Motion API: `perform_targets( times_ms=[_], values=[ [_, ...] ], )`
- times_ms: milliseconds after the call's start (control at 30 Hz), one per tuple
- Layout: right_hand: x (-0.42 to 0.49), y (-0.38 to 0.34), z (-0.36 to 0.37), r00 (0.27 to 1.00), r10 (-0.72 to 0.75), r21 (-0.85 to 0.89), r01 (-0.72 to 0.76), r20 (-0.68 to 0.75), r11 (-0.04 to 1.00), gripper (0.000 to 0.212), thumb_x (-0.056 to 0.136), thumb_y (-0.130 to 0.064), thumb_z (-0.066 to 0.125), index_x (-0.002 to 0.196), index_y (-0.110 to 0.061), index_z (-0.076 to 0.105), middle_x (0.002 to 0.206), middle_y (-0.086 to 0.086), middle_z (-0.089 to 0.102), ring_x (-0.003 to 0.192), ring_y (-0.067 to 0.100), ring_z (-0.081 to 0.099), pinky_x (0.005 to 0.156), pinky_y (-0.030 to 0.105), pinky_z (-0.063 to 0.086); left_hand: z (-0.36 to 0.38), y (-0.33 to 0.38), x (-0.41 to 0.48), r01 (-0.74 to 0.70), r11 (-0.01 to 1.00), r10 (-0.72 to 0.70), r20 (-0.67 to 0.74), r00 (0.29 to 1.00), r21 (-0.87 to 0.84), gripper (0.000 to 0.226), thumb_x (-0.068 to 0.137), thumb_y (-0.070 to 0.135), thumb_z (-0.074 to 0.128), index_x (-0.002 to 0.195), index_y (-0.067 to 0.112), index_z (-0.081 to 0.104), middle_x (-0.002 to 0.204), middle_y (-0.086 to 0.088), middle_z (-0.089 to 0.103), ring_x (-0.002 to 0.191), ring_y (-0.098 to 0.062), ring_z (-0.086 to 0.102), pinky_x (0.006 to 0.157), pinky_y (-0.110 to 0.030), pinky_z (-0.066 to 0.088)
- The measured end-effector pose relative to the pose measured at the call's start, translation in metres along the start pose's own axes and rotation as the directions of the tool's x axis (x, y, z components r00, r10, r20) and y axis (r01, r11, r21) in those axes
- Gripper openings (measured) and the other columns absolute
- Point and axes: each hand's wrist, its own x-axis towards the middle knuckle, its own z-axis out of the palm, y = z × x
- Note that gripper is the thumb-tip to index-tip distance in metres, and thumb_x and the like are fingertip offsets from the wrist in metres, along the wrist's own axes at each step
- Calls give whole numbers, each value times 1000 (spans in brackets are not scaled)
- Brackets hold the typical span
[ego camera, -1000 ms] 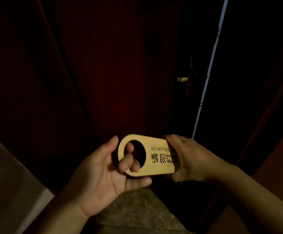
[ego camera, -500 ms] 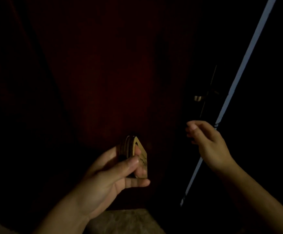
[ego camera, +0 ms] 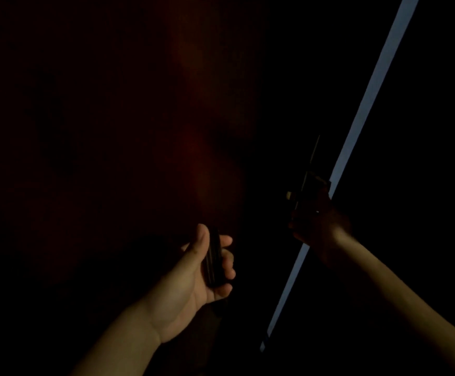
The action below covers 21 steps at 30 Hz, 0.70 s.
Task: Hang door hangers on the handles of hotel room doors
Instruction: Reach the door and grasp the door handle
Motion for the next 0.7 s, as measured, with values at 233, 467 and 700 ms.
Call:
perform_targets(
  times_ms=[233,467,700],
  values=[
    [40,25,2,996,-83,-28,85,42,996,36,101,-45,40,97,-20,65,99,8,72,83,21,70,70,33,54,-4,-10,45,105,992,-107,-26,994,-73,96,56,75,61,124,7,59,81,-5,59,76,-19,60,82,-45,56],
    [77,29,4,994,8,59,-14,107,998,36,102,-39,41,88,-14,63,84,1,68,62,12,65,48,20,52,3,-17,88,106,993,-110,-93,990,-44,93,59,76,60,123,8,59,77,-5,57,72,-19,58,85,-49,54],
    [119,18,0,985,-52,95,36,165,995,31,100,-38,45,94,-16,65,80,0,68,67,13,64,52,20,54,6,-21,129,60,998,-54,-165,985,36,75,74,80,34,131,37,58,84,2,66,80,-19,63,85,-46,56]
  ],
)
